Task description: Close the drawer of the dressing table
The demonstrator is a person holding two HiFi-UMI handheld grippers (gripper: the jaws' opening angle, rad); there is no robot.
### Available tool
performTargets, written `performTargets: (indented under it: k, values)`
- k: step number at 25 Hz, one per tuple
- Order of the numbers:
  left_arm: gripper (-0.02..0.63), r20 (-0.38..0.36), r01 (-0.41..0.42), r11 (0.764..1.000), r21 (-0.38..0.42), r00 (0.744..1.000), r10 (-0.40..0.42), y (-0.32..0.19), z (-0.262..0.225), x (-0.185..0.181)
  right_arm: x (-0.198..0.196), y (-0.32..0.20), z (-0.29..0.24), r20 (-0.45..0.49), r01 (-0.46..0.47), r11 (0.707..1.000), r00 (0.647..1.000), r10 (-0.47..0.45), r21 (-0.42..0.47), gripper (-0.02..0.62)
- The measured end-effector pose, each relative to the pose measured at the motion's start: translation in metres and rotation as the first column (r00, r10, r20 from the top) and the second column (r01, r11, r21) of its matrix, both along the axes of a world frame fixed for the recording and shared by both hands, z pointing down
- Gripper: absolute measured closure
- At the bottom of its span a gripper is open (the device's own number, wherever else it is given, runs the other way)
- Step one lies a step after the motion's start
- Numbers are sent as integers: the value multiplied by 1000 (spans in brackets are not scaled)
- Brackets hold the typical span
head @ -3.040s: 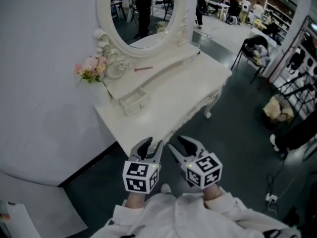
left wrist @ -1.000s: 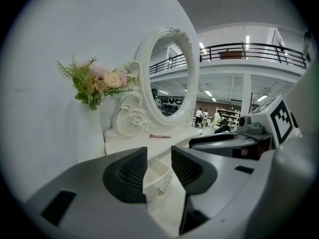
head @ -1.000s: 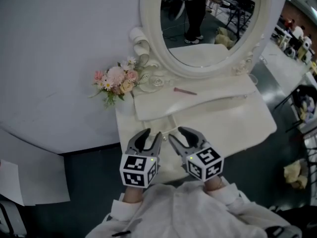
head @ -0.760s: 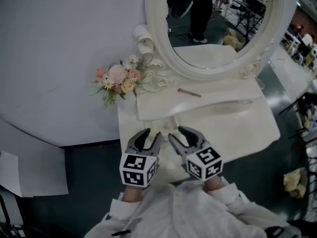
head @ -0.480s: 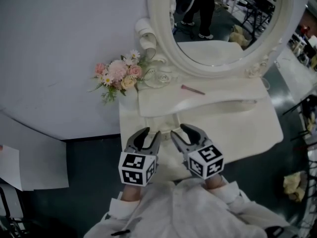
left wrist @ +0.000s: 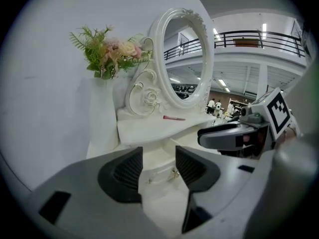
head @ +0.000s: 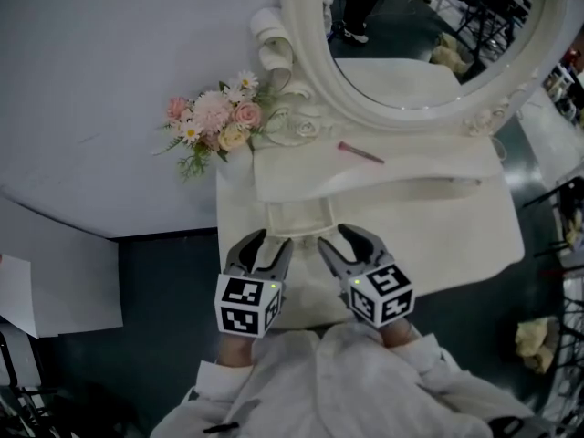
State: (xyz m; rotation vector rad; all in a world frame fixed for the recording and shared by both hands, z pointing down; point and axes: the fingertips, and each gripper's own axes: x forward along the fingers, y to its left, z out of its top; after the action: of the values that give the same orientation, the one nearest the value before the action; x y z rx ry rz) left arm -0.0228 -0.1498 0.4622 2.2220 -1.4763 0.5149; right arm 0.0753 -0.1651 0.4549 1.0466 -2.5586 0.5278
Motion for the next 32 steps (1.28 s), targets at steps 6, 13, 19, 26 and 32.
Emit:
performTargets:
  k: [6,13,19,26,32]
  values:
    - [397,58,-18,998,-59,998,22,2,26,-8,11,-7,19,-70,-2,1000,998,1,-9,413]
    - [393,121,-33,993,-113,992,47,3,52,-15,22,-16,38,-171,26,999,985,-29,-19,399]
    - [385,140,-49,989,-143,988,69,1,68,-19,26,-23,56,-241,58,998,968,-63,-27,391]
    - [385,137,-68,981,-181,986,94,-2,83,-20,31,-25,79,-291,80,994,952,-99,-78,388]
    - [385,141,-90,974,-209,983,121,-2,95,-14,22,-21,89,-289,103,987,948,-135,-122,388]
